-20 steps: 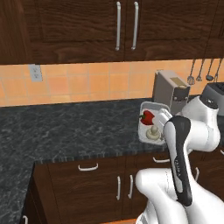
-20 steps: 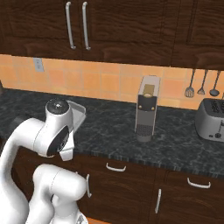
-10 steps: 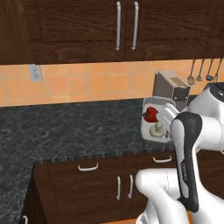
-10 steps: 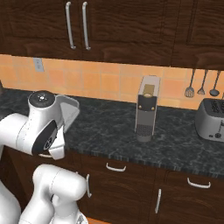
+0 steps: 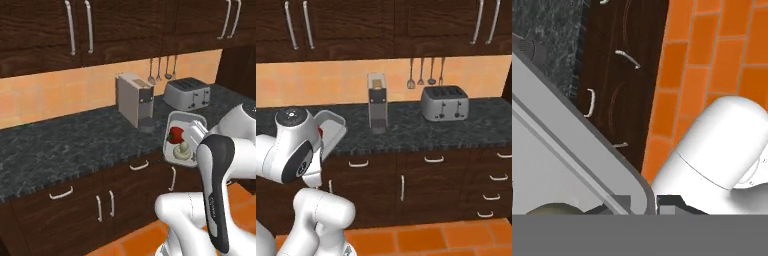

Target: Take the meat container that has the fish and place it on the second highest rack of the freezer. Then take the vegetable container that has the bell pepper and mushroom and place it on the highest rack of the freezer.

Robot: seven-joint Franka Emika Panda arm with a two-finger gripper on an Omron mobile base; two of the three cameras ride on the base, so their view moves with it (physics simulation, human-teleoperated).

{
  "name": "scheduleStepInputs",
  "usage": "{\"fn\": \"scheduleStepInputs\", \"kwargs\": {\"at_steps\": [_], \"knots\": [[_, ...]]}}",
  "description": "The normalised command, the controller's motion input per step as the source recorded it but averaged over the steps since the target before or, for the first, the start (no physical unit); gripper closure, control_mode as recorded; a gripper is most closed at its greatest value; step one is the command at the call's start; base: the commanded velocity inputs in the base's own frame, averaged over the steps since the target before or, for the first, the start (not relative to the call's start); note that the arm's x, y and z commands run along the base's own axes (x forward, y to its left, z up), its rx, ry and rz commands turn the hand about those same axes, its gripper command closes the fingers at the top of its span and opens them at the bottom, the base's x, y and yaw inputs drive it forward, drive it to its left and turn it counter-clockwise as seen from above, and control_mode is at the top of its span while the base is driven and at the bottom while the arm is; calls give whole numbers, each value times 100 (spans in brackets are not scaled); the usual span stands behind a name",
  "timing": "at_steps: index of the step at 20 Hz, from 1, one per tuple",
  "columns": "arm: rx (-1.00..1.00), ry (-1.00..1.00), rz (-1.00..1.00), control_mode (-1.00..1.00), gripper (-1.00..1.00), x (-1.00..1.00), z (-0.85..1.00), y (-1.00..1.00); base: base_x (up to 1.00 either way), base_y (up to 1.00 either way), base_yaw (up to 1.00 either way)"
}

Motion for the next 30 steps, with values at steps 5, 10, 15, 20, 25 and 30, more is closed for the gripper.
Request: {"fn": "scheduleStepInputs", "kwargs": {"at_steps": [5,10,15,20,25,30], "knots": [[0,0,0,100,100,0,0,0,-37,-6,-83],[0,0,0,100,100,0,0,0,-3,-35,-83],[0,0,0,100,100,0,0,0,4,-36,-84],[0,0,0,100,100,0,0,0,33,-58,-71],[0,0,0,100,100,0,0,0,93,-36,-55],[0,0,0,100,100,0,0,0,100,-33,-38]]}}
